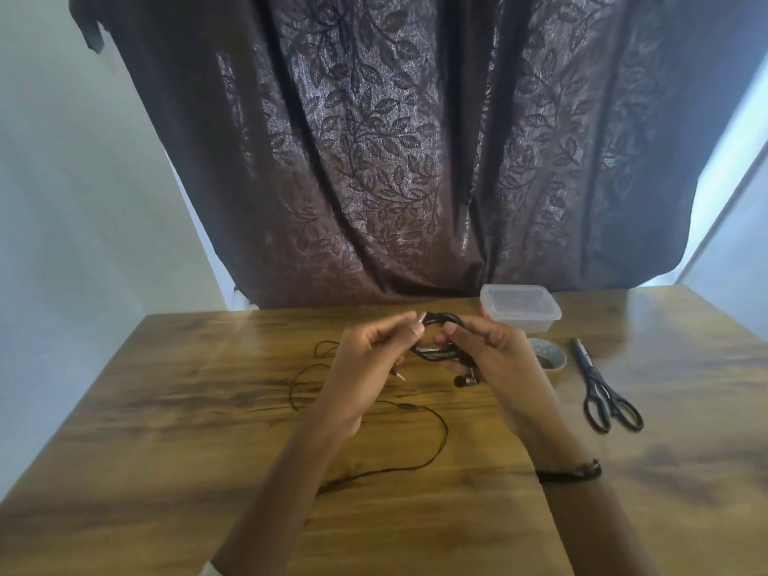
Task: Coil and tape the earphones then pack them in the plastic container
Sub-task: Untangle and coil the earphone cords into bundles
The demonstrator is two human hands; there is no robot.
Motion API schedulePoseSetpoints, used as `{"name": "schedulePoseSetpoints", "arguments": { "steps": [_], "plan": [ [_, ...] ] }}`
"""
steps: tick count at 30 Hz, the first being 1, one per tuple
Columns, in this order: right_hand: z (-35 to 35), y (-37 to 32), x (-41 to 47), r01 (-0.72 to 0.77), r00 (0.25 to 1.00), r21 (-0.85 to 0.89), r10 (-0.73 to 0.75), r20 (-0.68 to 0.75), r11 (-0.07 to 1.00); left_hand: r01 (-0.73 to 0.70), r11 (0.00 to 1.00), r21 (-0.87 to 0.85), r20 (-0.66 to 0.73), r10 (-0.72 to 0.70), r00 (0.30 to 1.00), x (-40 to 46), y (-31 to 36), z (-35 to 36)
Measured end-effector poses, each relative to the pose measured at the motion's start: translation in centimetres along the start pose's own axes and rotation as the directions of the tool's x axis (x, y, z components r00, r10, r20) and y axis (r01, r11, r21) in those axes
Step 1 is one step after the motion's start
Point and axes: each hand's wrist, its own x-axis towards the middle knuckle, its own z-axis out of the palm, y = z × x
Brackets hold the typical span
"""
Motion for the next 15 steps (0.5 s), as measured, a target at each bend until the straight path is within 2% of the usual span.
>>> {"name": "schedulePoseSetpoints", "arguments": {
  "steps": [6, 11, 15],
  "plan": [
    [-0.5, 2.4, -0.4, -0.016, 0.988, 0.072, 0.027, -0.151, 0.997, 0.145, 0.951, -0.273, 0.038, -0.14, 0.989, -0.6, -1.9, 2.0],
    [-1.0, 4.7, -0.7, -0.047, 0.949, 0.135, 0.086, -0.302, 0.99, 0.238, 0.915, -0.326, 0.029, -0.243, 0.97, -1.4, -3.8, 4.0],
    [-1.4, 6.9, -1.0, -0.043, 0.899, -0.014, 0.033, -0.437, 0.999, 0.324, 0.905, -0.277, 0.043, -0.325, 0.945, -1.9, -5.3, 6.1]
  ]
}}
